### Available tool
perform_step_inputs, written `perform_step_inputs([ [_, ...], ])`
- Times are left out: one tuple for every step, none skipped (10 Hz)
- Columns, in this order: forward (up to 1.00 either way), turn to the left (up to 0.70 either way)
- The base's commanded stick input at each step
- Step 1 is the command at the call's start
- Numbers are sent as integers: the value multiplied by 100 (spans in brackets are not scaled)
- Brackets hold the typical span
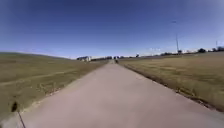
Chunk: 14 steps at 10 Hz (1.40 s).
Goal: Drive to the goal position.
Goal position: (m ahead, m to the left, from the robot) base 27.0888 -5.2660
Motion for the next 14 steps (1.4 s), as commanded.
perform_step_inputs([
  [100,0],
  [100,0],
  [100,0],
  [100,0],
  [100,0],
  [100,0],
  [100,0],
  [100,0],
  [100,0],
  [100,0],
  [100,0],
  [100,0],
  [100,0],
  [100,0],
])
